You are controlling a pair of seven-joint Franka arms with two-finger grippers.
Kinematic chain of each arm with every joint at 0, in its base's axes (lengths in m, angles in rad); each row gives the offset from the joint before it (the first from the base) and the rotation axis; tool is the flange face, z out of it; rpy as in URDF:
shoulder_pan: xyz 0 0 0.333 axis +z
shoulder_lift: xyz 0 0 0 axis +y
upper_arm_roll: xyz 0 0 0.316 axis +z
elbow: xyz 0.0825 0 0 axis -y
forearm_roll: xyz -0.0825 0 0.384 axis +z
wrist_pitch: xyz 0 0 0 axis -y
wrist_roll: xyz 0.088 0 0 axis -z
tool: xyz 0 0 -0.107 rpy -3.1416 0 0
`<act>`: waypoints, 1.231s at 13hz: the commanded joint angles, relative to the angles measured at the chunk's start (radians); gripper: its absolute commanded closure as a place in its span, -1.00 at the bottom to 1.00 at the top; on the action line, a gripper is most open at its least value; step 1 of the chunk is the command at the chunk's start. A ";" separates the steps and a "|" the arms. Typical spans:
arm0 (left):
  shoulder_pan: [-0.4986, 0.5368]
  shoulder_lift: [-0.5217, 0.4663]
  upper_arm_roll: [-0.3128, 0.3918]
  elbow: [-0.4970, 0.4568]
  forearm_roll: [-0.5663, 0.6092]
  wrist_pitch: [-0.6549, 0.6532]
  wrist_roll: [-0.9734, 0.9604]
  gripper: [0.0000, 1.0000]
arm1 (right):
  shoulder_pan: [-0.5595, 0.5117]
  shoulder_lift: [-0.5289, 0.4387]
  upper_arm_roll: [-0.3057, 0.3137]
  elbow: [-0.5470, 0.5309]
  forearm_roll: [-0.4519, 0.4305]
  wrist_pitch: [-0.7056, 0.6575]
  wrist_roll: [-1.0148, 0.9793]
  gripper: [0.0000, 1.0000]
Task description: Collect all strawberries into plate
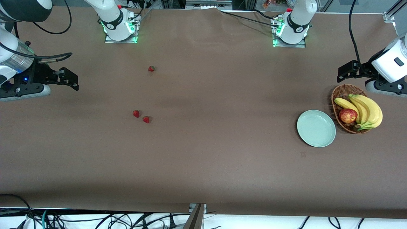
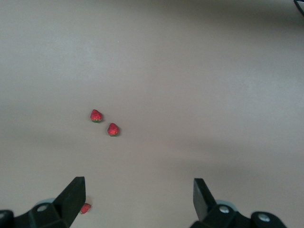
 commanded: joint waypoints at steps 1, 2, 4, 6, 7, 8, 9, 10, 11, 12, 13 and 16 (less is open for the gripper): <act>-0.001 0.017 0.000 0.031 -0.005 -0.009 0.001 -1.00 | -0.001 -0.005 0.007 0.006 0.007 0.020 0.008 -1.00; -0.001 0.017 0.000 0.031 -0.005 -0.009 0.001 -1.00 | -0.001 -0.002 0.007 0.015 0.006 0.022 0.005 -1.00; 0.001 0.017 0.000 0.033 -0.005 -0.009 0.001 -1.00 | -0.002 0.001 0.005 0.019 0.007 0.022 0.005 -1.00; 0.001 0.017 0.000 0.031 -0.005 -0.009 0.001 -1.00 | -0.002 0.001 0.005 0.019 0.007 0.022 0.005 -1.00; 0.001 0.017 0.000 0.033 -0.005 -0.009 0.001 -1.00 | -0.001 0.001 0.005 0.019 0.009 0.023 0.006 -1.00; 0.001 0.017 0.000 0.031 -0.005 -0.009 0.000 -1.00 | -0.001 0.001 0.005 0.019 0.010 0.025 0.008 -1.00; 0.001 0.017 0.000 0.031 -0.005 -0.009 0.000 -1.00 | -0.001 0.001 0.005 0.019 0.025 0.030 0.009 -1.00; 0.001 0.017 0.000 0.031 -0.005 -0.009 0.000 -1.00 | -0.001 0.001 0.005 0.019 0.039 0.028 0.008 -1.00; 0.001 0.017 0.000 0.033 -0.005 -0.009 0.001 -1.00 | -0.001 0.001 0.005 0.019 0.041 0.025 0.009 -1.00; 0.001 0.017 0.002 0.031 -0.005 -0.009 0.000 -1.00 | -0.001 0.000 0.005 0.019 0.041 0.020 0.008 -1.00; 0.001 0.017 0.000 0.031 -0.005 -0.009 0.000 -1.00 | -0.001 -0.002 0.007 0.019 0.039 0.020 0.020 -1.00; 0.001 0.017 0.000 0.033 -0.005 -0.009 0.001 -1.00 | -0.001 -0.002 0.005 0.019 0.039 0.014 0.029 -1.00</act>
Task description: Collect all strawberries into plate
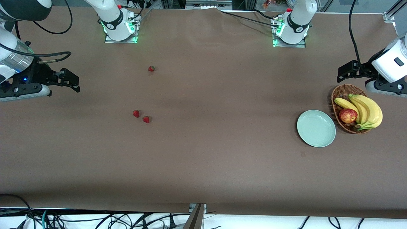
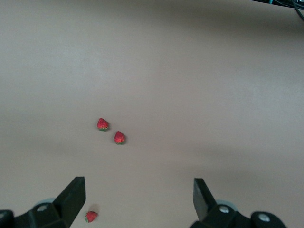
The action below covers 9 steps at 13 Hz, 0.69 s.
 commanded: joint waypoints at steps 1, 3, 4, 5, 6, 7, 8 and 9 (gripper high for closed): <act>0.001 0.017 0.000 0.031 -0.005 -0.009 0.001 -1.00 | -0.003 -0.001 0.001 0.020 0.017 -0.026 0.011 -1.00; 0.001 0.017 0.000 0.031 -0.005 -0.009 0.000 -1.00 | -0.003 -0.007 -0.002 0.026 0.014 -0.025 0.004 -1.00; 0.001 0.017 0.000 0.033 -0.005 -0.009 0.000 -1.00 | -0.003 -0.003 0.000 0.026 0.014 -0.025 0.002 -1.00; 0.001 0.017 0.000 0.031 -0.005 -0.009 0.000 -1.00 | 0.000 0.005 0.003 0.026 0.015 -0.025 0.017 -1.00; 0.001 0.017 0.000 0.033 -0.005 -0.009 0.000 -1.00 | 0.002 0.013 0.005 0.023 0.015 -0.024 0.022 -1.00; 0.001 0.017 0.000 0.031 -0.005 -0.009 0.000 -1.00 | 0.002 0.020 0.005 0.023 0.017 -0.025 0.010 -1.00; 0.001 0.017 0.000 0.031 -0.005 -0.009 0.000 -1.00 | 0.002 0.024 0.005 0.017 0.017 -0.030 0.003 -1.00; 0.001 0.017 0.000 0.033 -0.006 -0.009 0.001 -1.00 | 0.005 0.022 0.008 0.009 0.015 -0.063 -0.001 -1.00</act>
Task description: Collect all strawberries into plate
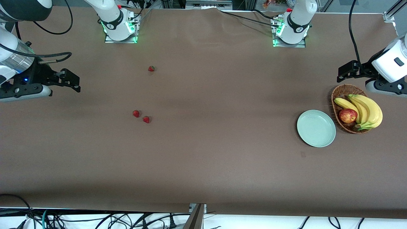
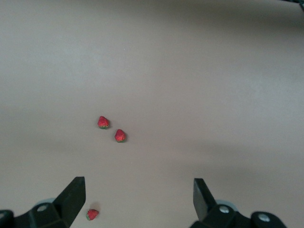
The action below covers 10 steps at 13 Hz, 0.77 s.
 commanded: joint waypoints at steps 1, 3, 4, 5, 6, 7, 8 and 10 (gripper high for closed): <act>0.001 0.017 0.000 0.033 -0.005 -0.009 0.001 -1.00 | 0.018 0.007 0.005 0.003 0.007 -0.095 -0.026 -1.00; 0.001 0.017 0.000 0.031 -0.005 -0.009 0.000 -1.00 | 0.049 0.015 0.006 -0.017 0.018 -0.126 -0.038 -1.00; 0.001 0.017 0.000 0.033 -0.005 -0.009 0.000 -1.00 | 0.078 0.023 0.008 -0.044 0.030 -0.158 -0.024 -1.00; 0.001 0.017 0.000 0.031 -0.005 -0.009 0.000 -1.00 | 0.091 0.020 0.011 -0.094 0.103 -0.160 -0.003 -1.00; 0.001 0.017 0.000 0.033 -0.006 -0.009 0.000 -1.00 | 0.094 0.017 0.013 -0.162 0.163 -0.129 0.058 -1.00; 0.001 0.017 0.000 0.033 -0.006 -0.009 0.000 -1.00 | 0.112 0.011 0.032 -0.225 0.168 -0.071 0.104 -1.00; 0.001 0.017 0.000 0.031 -0.006 -0.009 0.000 -1.00 | 0.118 0.006 0.061 -0.286 0.170 -0.015 0.164 -1.00; 0.001 0.017 0.000 0.031 -0.006 -0.009 0.000 -1.00 | 0.118 -0.017 0.139 -0.450 0.170 0.140 0.296 -0.99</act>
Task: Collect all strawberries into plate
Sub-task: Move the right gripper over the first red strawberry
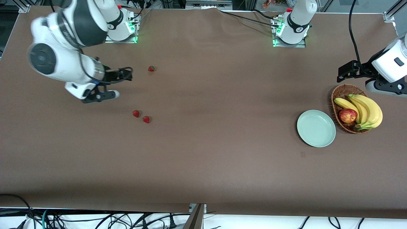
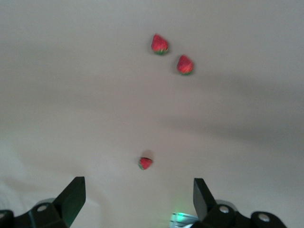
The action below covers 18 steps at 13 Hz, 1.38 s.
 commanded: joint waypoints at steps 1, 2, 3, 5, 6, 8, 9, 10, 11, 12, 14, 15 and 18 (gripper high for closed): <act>0.001 0.016 0.000 0.031 -0.006 -0.009 0.000 -1.00 | -0.001 -0.070 0.105 -0.248 0.016 0.212 0.173 -0.99; 0.001 0.016 0.000 0.032 -0.006 -0.009 0.000 -1.00 | -0.001 -0.070 0.154 -0.319 0.017 0.297 0.268 -0.99; 0.001 0.016 0.000 0.032 -0.006 -0.009 -0.002 -1.00 | -0.001 -0.062 0.207 -0.368 0.017 0.360 0.365 -0.98; 0.001 0.016 0.002 0.032 -0.006 -0.009 0.000 -1.00 | -0.001 -0.046 0.248 -0.423 0.017 0.410 0.453 -0.98; 0.001 0.016 0.000 0.031 -0.006 -0.009 0.001 -1.00 | -0.001 -0.041 0.249 -0.446 0.017 0.413 0.453 -0.98; 0.001 0.016 0.000 0.032 -0.005 -0.009 0.000 -1.00 | -0.001 -0.048 0.249 -0.518 0.016 0.468 0.452 -0.98; 0.001 0.016 0.000 0.031 -0.006 -0.009 0.001 -1.00 | -0.001 -0.050 0.249 -0.558 0.016 0.510 0.449 -0.98; 0.001 0.016 0.000 0.031 -0.006 -0.009 0.001 -1.00 | -0.001 -0.047 0.249 -0.597 0.016 0.559 0.444 -0.98; 0.001 0.016 0.000 0.032 -0.006 -0.009 0.001 -1.00 | -0.001 -0.044 0.249 -0.636 0.016 0.612 0.437 -0.98; 0.002 0.016 0.000 0.031 -0.006 -0.009 0.001 -1.00 | -0.001 -0.041 0.249 -0.670 0.014 0.656 0.437 -0.98; 0.001 0.016 0.000 0.032 -0.006 -0.009 0.000 -1.00 | -0.001 -0.039 0.251 -0.724 0.014 0.713 0.434 -0.98; 0.001 0.016 0.000 0.031 -0.006 -0.009 0.000 -1.00 | -0.001 -0.033 0.251 -0.738 0.014 0.724 0.433 -0.98; 0.002 0.016 0.000 0.032 -0.006 -0.009 0.001 -1.00 | -0.001 -0.004 0.252 -0.773 0.014 0.796 0.433 -0.92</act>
